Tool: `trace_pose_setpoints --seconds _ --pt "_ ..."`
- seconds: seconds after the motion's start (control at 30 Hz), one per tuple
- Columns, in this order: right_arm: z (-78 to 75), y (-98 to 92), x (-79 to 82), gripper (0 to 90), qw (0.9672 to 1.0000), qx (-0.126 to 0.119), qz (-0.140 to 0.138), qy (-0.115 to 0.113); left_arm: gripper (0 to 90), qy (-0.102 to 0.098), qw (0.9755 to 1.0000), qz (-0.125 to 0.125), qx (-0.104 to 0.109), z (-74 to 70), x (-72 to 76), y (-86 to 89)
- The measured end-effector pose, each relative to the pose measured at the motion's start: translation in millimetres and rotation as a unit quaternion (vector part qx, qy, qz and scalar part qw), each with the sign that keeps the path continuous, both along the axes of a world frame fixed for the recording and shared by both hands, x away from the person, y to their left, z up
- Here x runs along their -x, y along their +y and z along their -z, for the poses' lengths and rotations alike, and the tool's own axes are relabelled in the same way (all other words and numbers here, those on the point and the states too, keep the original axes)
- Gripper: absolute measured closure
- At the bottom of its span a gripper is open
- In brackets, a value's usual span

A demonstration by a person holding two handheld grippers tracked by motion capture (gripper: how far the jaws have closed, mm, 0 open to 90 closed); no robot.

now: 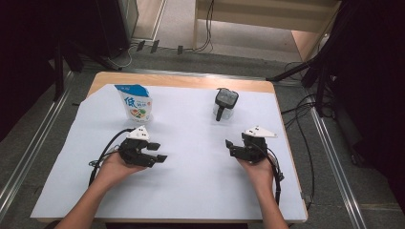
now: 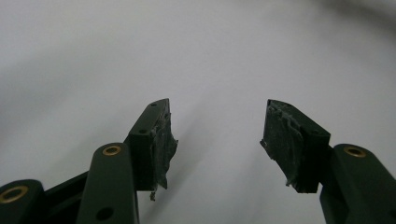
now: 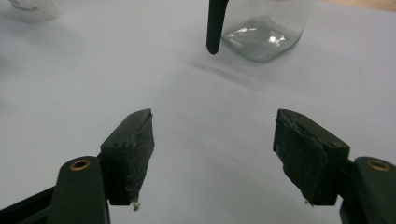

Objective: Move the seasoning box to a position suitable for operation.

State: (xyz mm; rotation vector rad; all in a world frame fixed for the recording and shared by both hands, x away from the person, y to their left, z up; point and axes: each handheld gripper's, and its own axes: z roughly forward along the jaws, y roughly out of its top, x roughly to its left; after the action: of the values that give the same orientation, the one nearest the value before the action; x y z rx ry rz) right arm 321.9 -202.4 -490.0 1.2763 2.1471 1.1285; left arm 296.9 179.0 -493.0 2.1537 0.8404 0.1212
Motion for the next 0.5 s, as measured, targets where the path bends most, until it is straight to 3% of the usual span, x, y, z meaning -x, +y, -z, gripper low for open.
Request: trace_pose_setpoints --seconds 0.17,0.33,0.5 --pt "1.1 0.8 0.5 32.8 0.9999 0.009 0.004 -0.004 42.2 -0.005 1.0000 -0.003 -0.002 -1.6 0.0 5.4" --pt "0.1 -0.7 0.3 35.0 1.0000 -0.001 0.006 -0.008 42.0 -0.005 1.0000 -0.008 -0.004 -2.7 0.4 9.1" --pt "-4.6 -1.4 1.6 48.6 0.9994 -0.024 0.001 -0.027 42.6 -0.004 0.9999 -0.011 0.002 -4.3 0.1 11.0"
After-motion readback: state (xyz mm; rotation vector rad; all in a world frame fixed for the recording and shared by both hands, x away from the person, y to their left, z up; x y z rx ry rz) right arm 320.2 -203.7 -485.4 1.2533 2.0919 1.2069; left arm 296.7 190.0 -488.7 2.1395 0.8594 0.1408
